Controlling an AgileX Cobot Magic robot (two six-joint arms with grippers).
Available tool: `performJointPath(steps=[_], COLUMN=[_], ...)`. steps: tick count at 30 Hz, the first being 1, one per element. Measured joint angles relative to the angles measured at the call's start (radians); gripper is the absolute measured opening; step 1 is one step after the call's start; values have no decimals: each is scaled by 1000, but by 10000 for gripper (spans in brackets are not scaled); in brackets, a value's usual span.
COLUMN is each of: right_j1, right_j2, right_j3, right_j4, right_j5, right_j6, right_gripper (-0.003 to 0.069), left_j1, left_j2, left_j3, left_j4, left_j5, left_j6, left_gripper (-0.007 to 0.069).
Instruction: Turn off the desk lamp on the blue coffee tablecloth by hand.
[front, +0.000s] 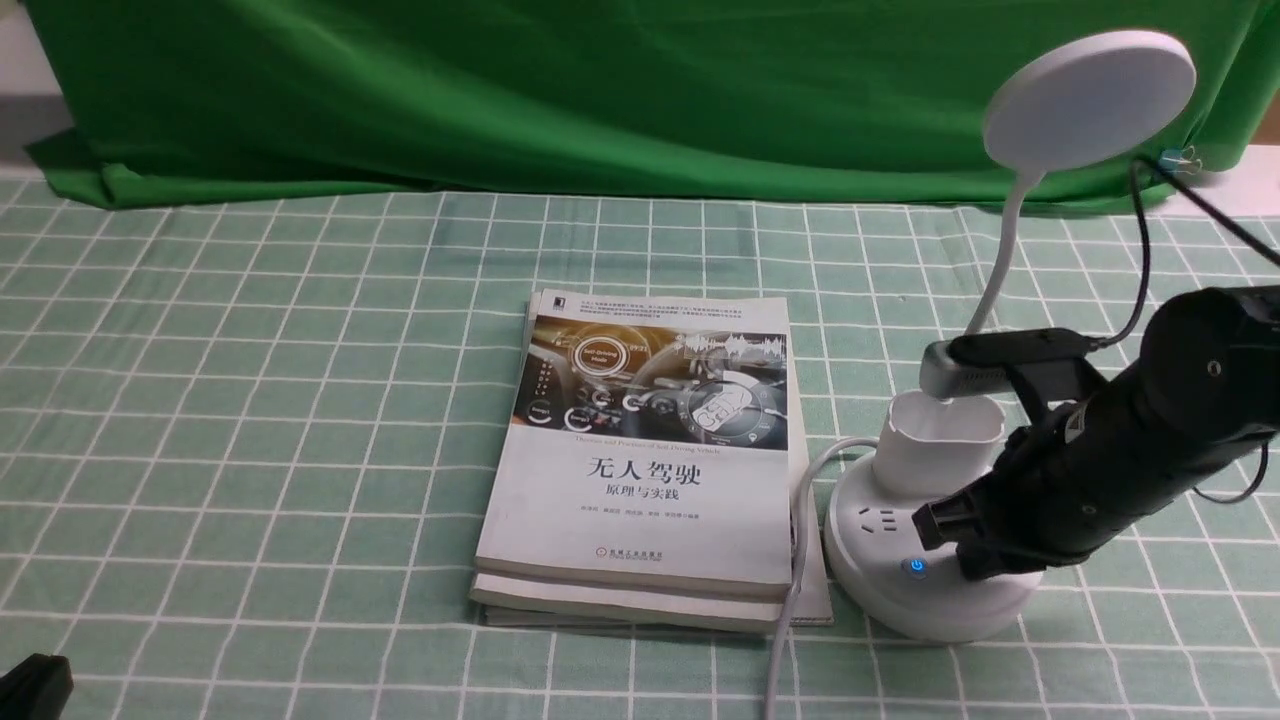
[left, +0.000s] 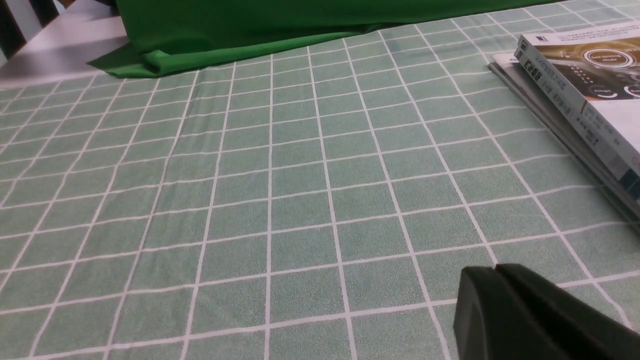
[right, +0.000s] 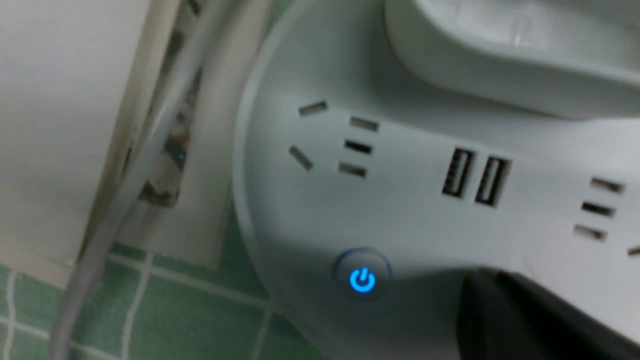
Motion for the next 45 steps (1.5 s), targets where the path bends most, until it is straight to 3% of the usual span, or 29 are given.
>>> performJointPath(steps=[28, 35, 45], right_j1=[0, 0, 0], right_j2=[-144, -388, -806], right_j3=[11, 64, 330], right_j4=[-4, -4, -4], right_j5=[28, 77, 79], right_j6=[15, 16, 37], right_gripper=[35, 35, 36], left_j1=[0, 0, 0], left_j2=[0, 0, 0], left_j3=[0, 0, 0], left_j4=[0, 0, 0], left_j5=[0, 0, 0], left_j6=[0, 0, 0], left_gripper=[0, 0, 0])
